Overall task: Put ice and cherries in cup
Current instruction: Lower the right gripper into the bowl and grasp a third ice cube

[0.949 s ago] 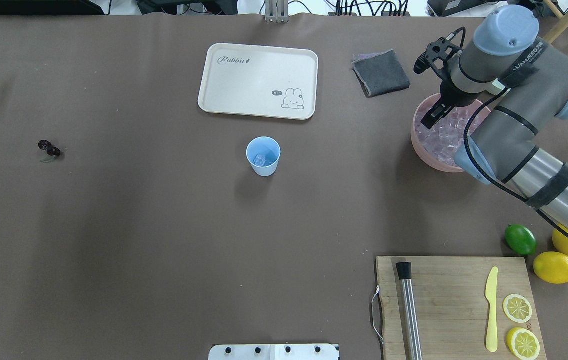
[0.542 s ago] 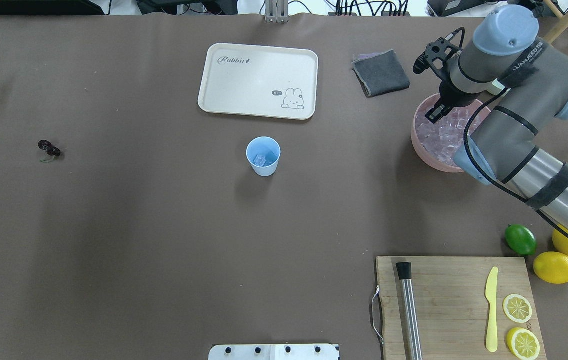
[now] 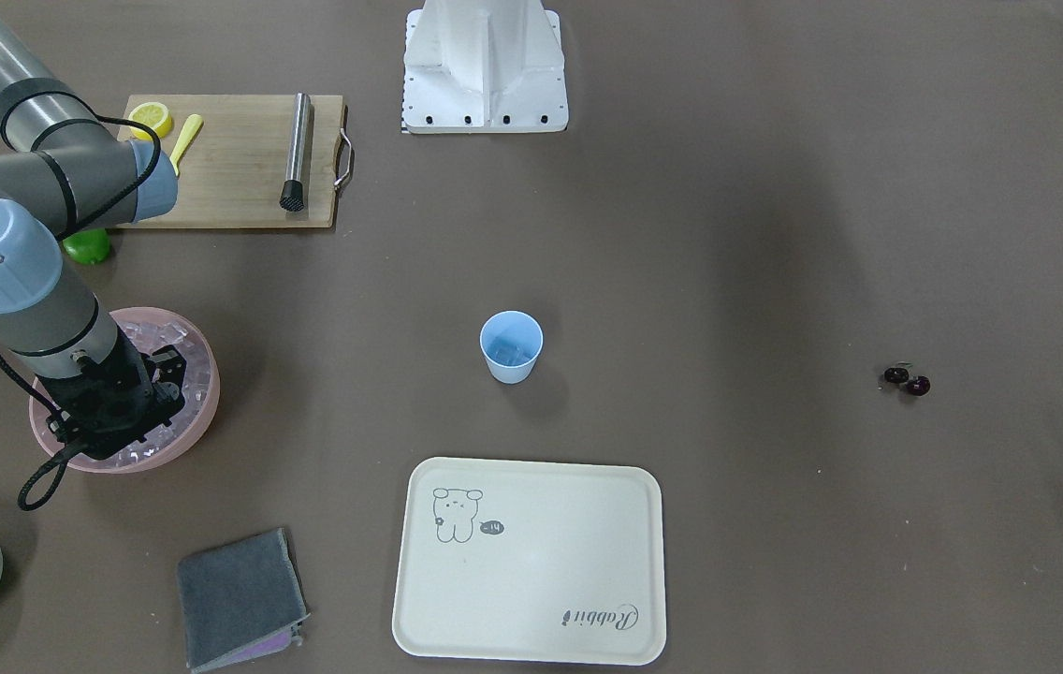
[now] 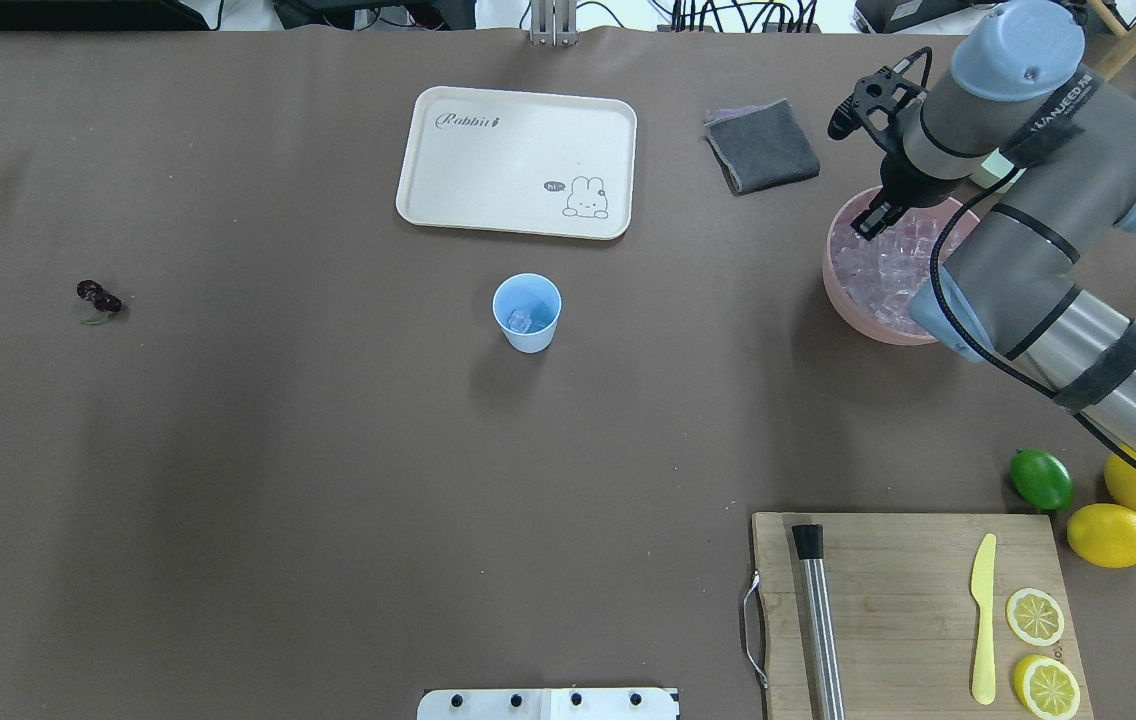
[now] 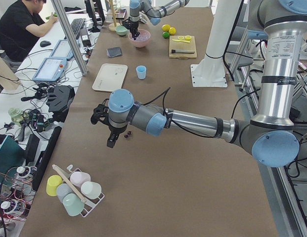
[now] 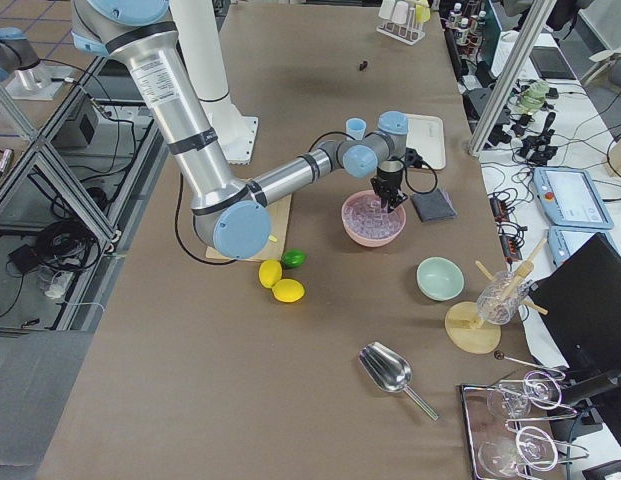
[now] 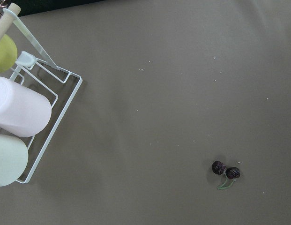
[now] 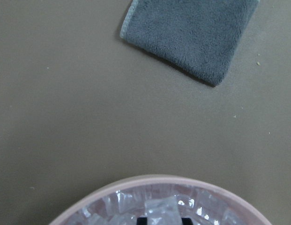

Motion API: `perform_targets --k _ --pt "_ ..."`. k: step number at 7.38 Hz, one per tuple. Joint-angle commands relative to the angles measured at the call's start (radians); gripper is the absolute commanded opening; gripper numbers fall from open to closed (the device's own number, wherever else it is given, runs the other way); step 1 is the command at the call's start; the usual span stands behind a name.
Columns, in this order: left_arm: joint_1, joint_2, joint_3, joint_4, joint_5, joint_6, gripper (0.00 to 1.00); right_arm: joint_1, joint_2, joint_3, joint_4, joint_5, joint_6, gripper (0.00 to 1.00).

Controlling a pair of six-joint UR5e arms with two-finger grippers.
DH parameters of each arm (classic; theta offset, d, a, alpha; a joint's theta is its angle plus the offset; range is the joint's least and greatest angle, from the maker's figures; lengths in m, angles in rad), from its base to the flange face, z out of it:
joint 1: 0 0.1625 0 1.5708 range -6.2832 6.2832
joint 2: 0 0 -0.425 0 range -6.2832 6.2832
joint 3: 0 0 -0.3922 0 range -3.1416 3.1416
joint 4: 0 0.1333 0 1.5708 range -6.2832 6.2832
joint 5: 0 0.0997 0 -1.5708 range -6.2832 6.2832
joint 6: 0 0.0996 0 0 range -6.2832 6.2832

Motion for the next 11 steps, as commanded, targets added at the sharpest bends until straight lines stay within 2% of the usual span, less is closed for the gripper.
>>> perform_targets --k 1,3,4,5,9,10,11 --pt "0.000 -0.002 0.000 0.000 0.000 -0.001 0.98 0.001 0.002 -0.005 0.002 -0.004 0.001 0.47" --pt "0.000 0.000 -0.002 0.000 -0.001 -0.001 0.98 0.000 0.003 -0.006 0.002 -0.006 0.004 0.47" --pt "0.000 0.000 -0.002 0.000 -0.001 0.000 0.98 -0.002 0.003 -0.008 0.002 -0.007 0.009 0.43" --pt "0.000 0.000 -0.003 0.000 -0.001 0.000 0.98 -0.005 0.003 -0.009 0.004 -0.007 0.012 0.36" --pt "0.000 0.000 -0.002 -0.014 -0.001 -0.001 0.98 0.016 0.006 -0.002 -0.008 0.000 0.016 0.23" --pt "0.000 0.000 -0.002 -0.014 -0.001 -0.001 0.98 0.045 0.008 0.012 -0.030 0.026 0.016 0.23" --pt "0.000 0.000 -0.002 -0.014 -0.001 -0.001 0.98 0.055 0.011 0.077 -0.130 0.040 0.021 0.23"
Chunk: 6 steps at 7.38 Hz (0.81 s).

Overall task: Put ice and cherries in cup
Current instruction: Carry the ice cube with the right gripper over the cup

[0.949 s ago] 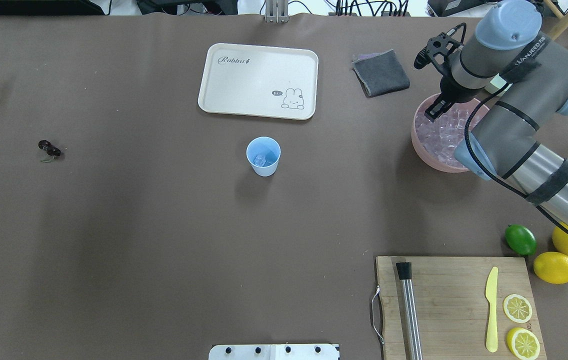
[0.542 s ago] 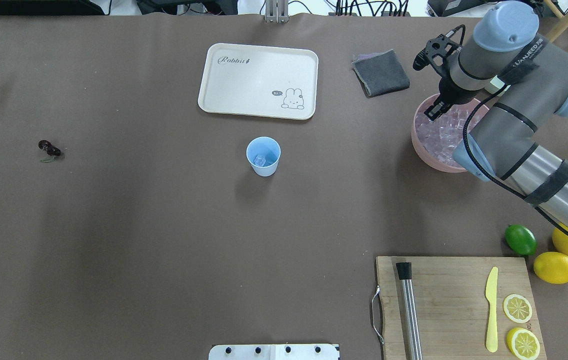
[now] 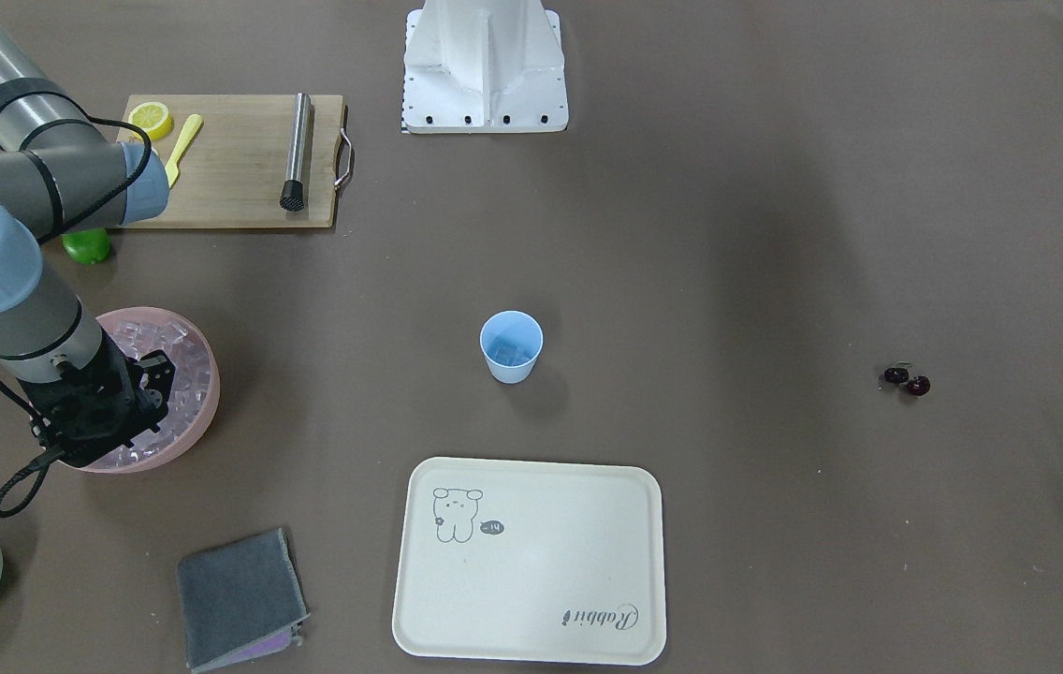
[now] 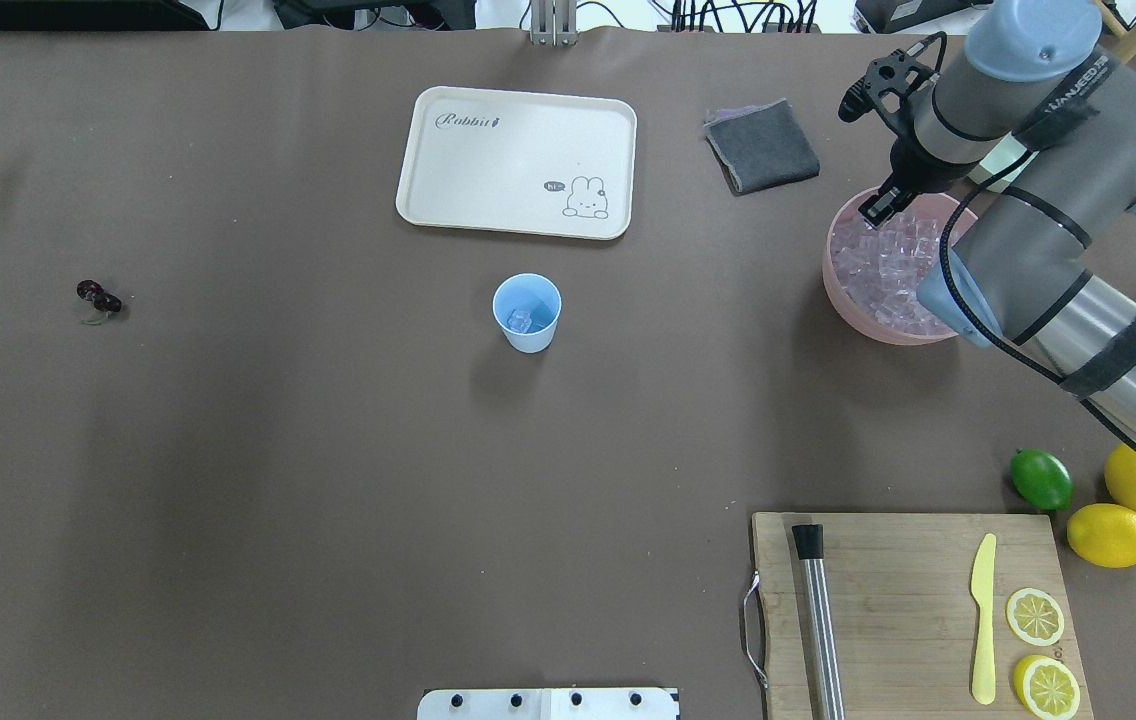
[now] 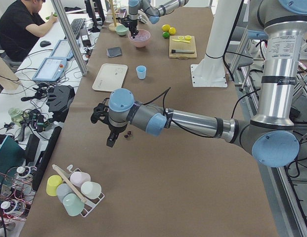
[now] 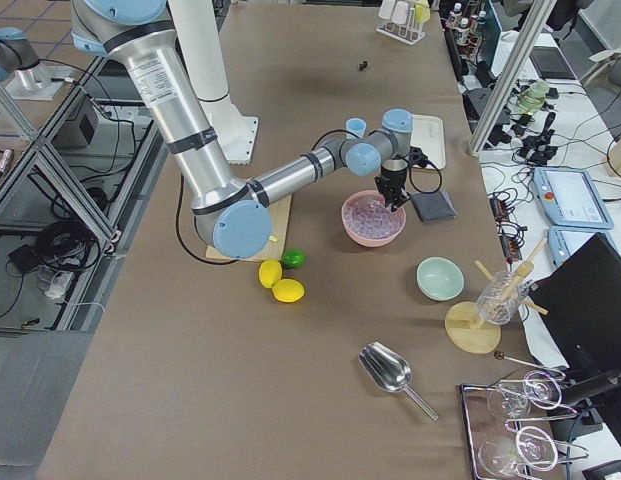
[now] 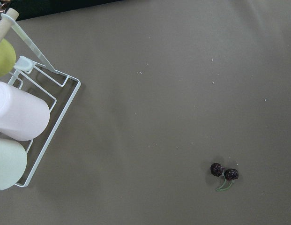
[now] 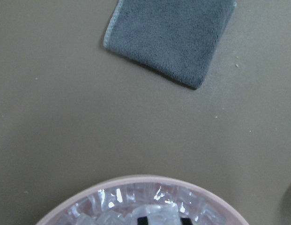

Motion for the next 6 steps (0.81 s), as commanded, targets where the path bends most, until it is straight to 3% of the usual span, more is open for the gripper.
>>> perform_targets --k 1,2,4,6 --pt "0.000 -0.002 0.002 -0.001 0.002 -0.002 0.98 0.001 0.023 0.148 -0.207 0.020 0.110 0.23" --pt "0.000 -0.002 0.002 -0.001 0.000 0.000 0.98 -0.081 0.068 0.177 -0.231 0.008 0.310 0.23" --pt "0.000 -0.008 0.003 -0.001 0.002 -0.002 0.98 -0.262 0.226 0.165 -0.246 -0.097 0.655 0.23" --pt "0.002 -0.009 0.000 -0.001 0.002 -0.003 0.98 -0.371 0.349 0.143 -0.280 -0.168 0.854 0.23"
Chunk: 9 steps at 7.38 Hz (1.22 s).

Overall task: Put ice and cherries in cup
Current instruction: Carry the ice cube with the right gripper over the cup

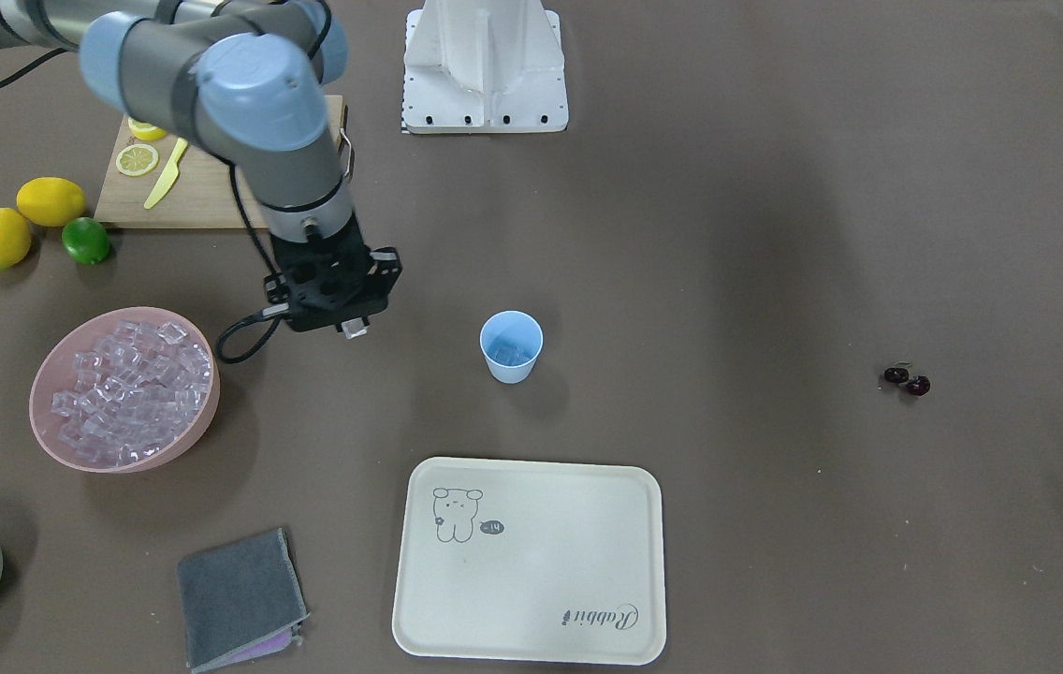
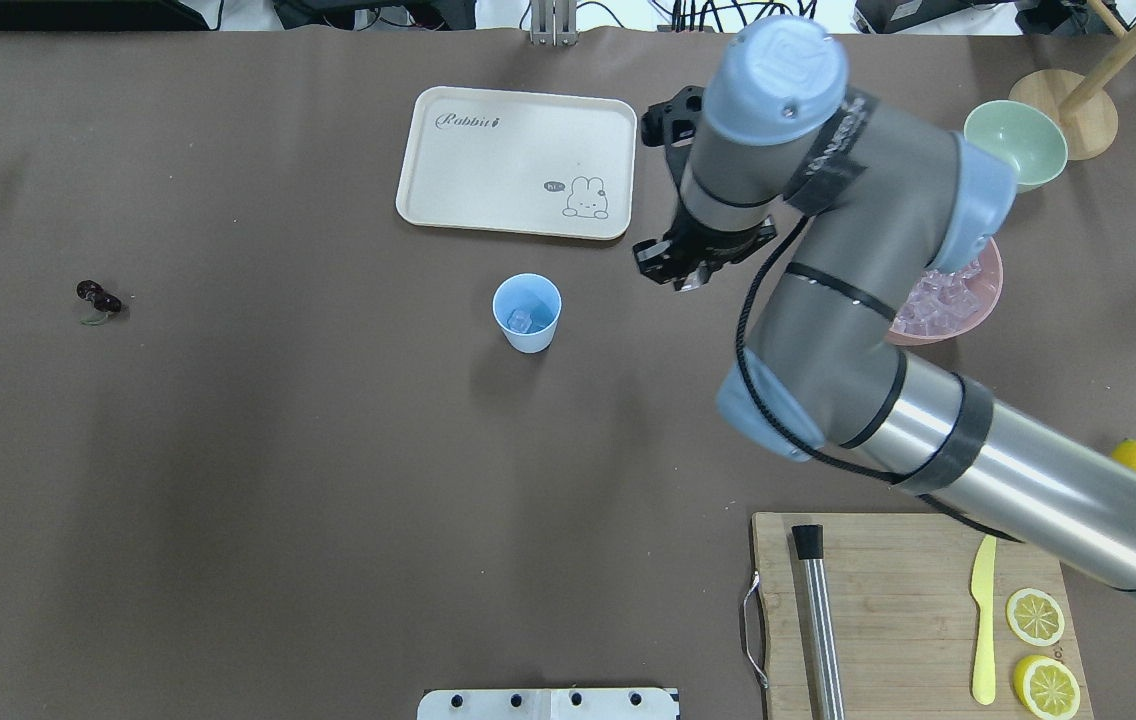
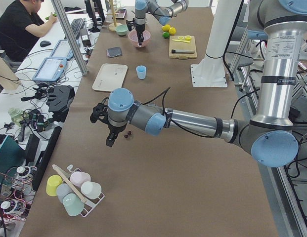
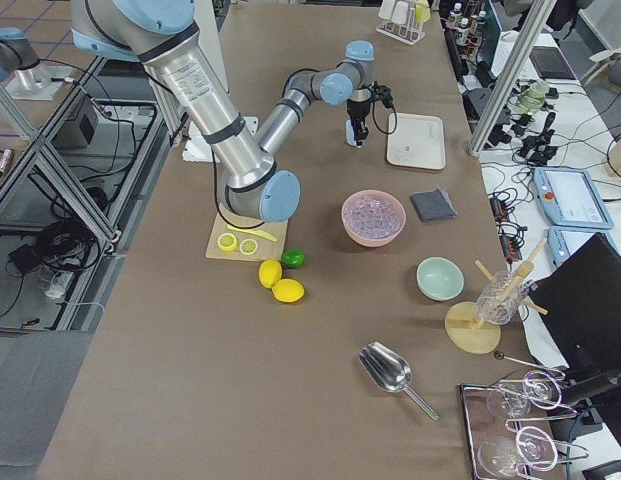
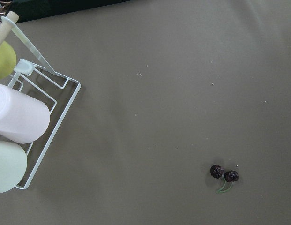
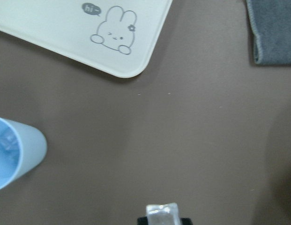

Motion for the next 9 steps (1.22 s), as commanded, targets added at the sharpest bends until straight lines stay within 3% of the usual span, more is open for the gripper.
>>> perform_targets --k 1,3,6,8,9 --pt "0.001 -0.002 -0.002 0.000 0.000 -0.001 0.98 -0.108 0.185 -0.114 -0.013 -0.077 0.215 0.23" --pt "0.001 0.001 -0.002 0.000 0.000 -0.001 0.98 -0.119 0.260 -0.205 -0.003 -0.109 0.235 0.23" --pt "0.001 -0.001 0.004 0.000 0.000 0.001 0.98 -0.118 0.262 -0.221 0.017 -0.126 0.231 0.26" --pt "0.001 -0.001 0.006 0.000 0.000 0.002 0.98 -0.121 0.243 -0.210 0.026 -0.127 0.234 0.99" --pt "0.001 -0.002 0.006 0.000 0.002 0.001 0.98 -0.121 0.234 -0.204 0.033 -0.127 0.234 1.00"
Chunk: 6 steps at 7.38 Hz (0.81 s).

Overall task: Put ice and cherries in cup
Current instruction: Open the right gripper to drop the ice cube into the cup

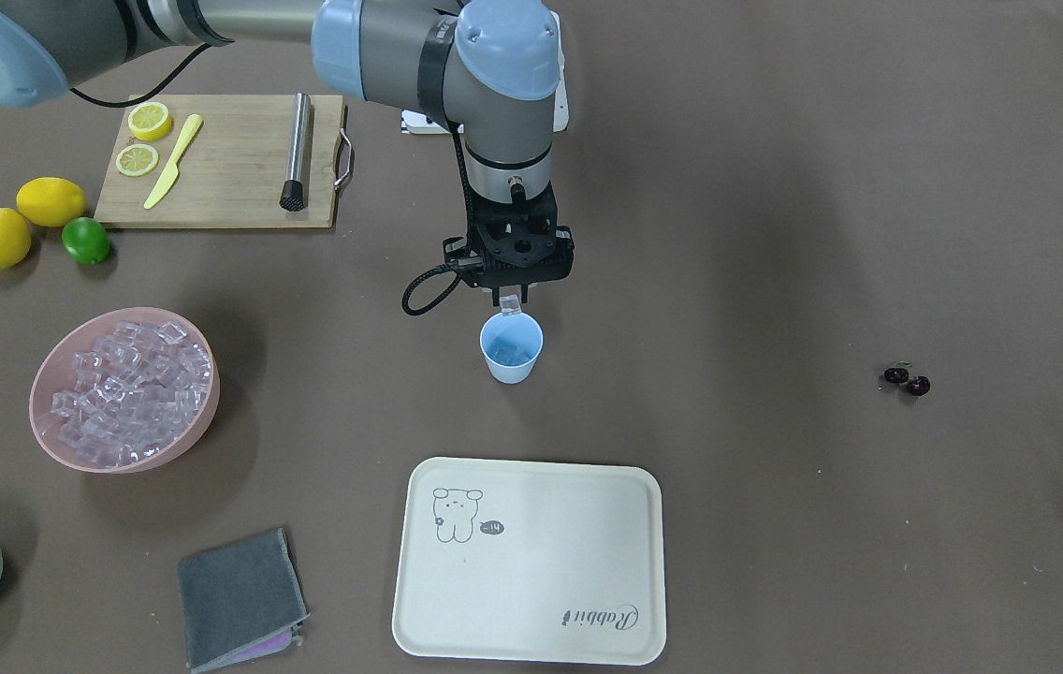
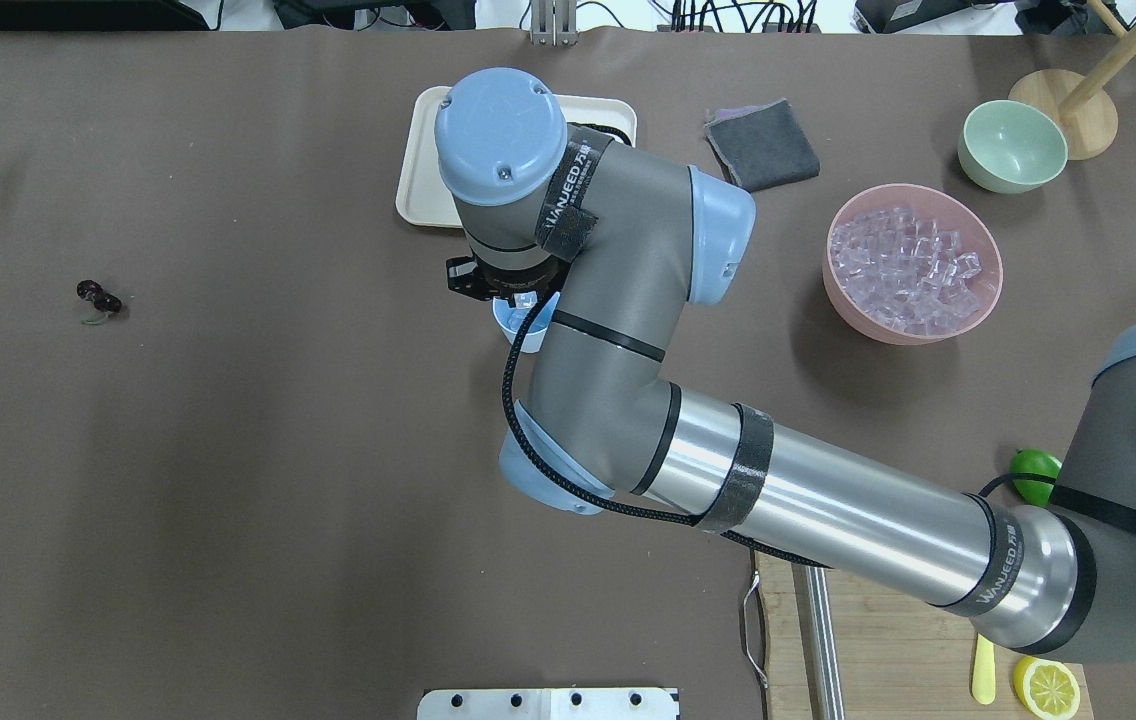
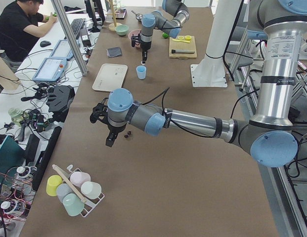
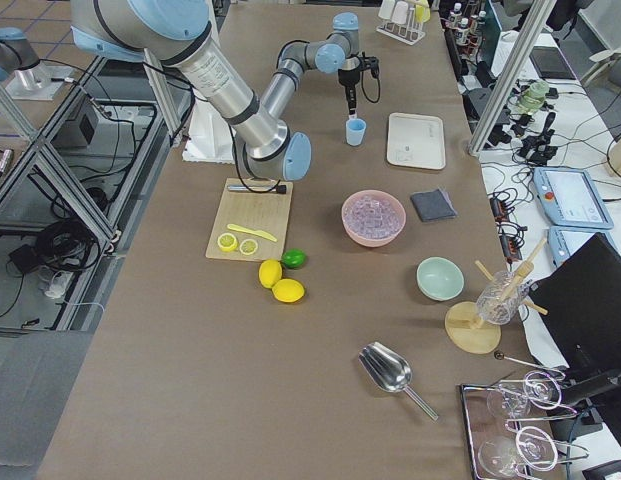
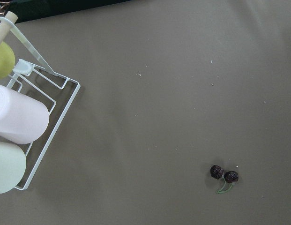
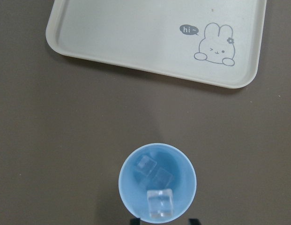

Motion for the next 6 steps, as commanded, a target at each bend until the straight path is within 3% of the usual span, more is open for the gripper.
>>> perform_targets --k 1,3,4,5,6 --pt "0.000 -0.003 -0.001 0.002 0.001 -0.001 0.98 -0.001 -0.009 0.009 0.008 -0.005 0.001 1.00" --pt "0.030 -0.018 0.002 0.008 0.010 -0.014 0.98 0.031 -0.061 0.063 0.007 0.004 -0.024 1.00" --pt "0.067 -0.038 -0.004 0.003 0.009 -0.119 0.98 0.077 -0.153 0.146 0.004 0.022 -0.091 1.00" --pt "0.122 -0.050 -0.001 -0.006 0.026 -0.157 0.98 0.156 -0.278 0.238 0.008 0.098 -0.195 1.00" --pt "0.176 -0.057 -0.005 -0.009 0.074 -0.198 0.98 0.295 -0.407 0.312 0.002 0.230 -0.256 1.00"
